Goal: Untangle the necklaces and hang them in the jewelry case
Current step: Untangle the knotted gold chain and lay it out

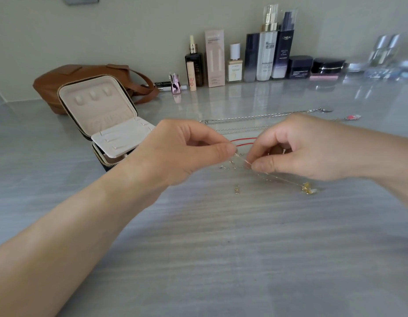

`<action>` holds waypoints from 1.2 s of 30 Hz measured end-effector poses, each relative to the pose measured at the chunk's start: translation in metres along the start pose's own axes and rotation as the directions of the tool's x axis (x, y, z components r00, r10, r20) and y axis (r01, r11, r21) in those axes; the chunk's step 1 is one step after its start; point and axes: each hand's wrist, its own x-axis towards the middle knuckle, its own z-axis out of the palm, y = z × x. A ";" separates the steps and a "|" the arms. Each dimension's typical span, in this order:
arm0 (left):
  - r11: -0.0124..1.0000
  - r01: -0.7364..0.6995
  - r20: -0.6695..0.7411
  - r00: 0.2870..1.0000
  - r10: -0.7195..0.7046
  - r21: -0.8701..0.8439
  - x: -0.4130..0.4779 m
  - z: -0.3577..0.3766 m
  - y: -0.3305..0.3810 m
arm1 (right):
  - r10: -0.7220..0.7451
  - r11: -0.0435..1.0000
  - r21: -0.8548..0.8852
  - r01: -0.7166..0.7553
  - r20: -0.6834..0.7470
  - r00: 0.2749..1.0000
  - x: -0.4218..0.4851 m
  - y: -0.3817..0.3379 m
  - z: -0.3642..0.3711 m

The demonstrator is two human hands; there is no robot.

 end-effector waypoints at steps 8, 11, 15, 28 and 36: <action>1.000 -0.006 -0.007 1.000 0.006 0.018 0.000 -0.003 0.000 | -0.039 0.985 0.168 0.037 0.009 0.999 -0.003 -0.004 -0.004; 0.999 -0.019 -0.001 1.000 0.019 0.027 0.000 -0.003 0.001 | -0.052 0.986 0.164 0.042 0.058 0.997 -0.004 -0.005 -0.001; 0.999 -0.004 0.008 1.000 0.004 0.045 0.000 -0.003 0.000 | -0.056 0.990 0.129 0.060 -0.032 0.998 -0.002 -0.007 0.002; 0.998 -0.016 0.122 0.993 0.008 0.066 -0.003 0.010 -0.007 | 0.011 0.887 0.461 -0.012 0.006 1.000 -0.003 -0.015 0.006; 0.997 0.003 0.100 0.995 -0.010 0.075 -0.002 0.005 -0.006 | 0.037 0.830 0.558 -0.006 -0.045 0.998 -0.005 -0.017 0.002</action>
